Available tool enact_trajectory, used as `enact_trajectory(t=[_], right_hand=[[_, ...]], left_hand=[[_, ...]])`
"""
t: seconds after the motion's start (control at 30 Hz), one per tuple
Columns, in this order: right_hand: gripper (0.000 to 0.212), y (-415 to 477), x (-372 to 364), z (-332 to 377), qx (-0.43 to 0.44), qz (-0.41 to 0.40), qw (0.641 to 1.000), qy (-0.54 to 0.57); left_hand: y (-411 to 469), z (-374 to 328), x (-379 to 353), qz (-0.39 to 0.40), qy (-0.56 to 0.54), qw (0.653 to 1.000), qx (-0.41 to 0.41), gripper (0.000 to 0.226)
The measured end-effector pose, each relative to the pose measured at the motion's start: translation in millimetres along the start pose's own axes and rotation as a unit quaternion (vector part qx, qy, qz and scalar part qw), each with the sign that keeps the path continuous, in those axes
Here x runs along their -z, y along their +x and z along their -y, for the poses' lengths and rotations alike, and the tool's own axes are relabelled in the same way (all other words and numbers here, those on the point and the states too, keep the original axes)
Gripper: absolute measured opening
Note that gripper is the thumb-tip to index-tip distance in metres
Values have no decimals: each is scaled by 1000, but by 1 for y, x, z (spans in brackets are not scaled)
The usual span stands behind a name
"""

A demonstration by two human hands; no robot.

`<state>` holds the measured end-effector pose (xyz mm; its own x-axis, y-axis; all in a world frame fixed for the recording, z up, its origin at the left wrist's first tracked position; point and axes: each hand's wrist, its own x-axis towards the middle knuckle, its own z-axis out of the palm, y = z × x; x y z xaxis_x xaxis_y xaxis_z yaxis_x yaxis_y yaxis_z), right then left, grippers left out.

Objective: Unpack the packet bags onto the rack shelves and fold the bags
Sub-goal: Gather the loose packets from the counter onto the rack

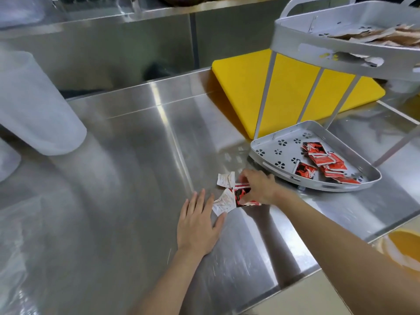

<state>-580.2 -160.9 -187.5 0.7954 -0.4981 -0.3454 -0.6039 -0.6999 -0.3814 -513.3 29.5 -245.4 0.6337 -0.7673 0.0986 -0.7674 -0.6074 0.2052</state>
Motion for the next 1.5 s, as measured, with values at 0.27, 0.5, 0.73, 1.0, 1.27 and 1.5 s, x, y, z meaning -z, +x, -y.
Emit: enact_trajectory(t=[0.27, 0.5, 0.73, 1.0, 1.27, 1.5], right_hand=[[33, -23, 7, -2, -14, 82, 992, 94], [22, -49, 26, -24, -57, 9, 973, 222], [29, -60, 62, -54, -144, -240, 841, 463], [17, -56, 42, -63, -181, -303, 884, 306], [34, -27, -24, 6, -88, -102, 971, 196], [28, -15, -35, 22, -61, -83, 987, 122]], left_hand=[[0, -3, -1, -7, 0, 1000, -1, 66], [9, -22, -6, 15, 12, 1000, 13, 67], [19, -38, -13, 19, 18, 1000, 16, 62], [18, -33, -14, -16, -6, 1000, 13, 61], [18, -33, -12, -47, -30, 998, 15, 63], [19, -34, -9, -54, -44, 997, 15, 65]])
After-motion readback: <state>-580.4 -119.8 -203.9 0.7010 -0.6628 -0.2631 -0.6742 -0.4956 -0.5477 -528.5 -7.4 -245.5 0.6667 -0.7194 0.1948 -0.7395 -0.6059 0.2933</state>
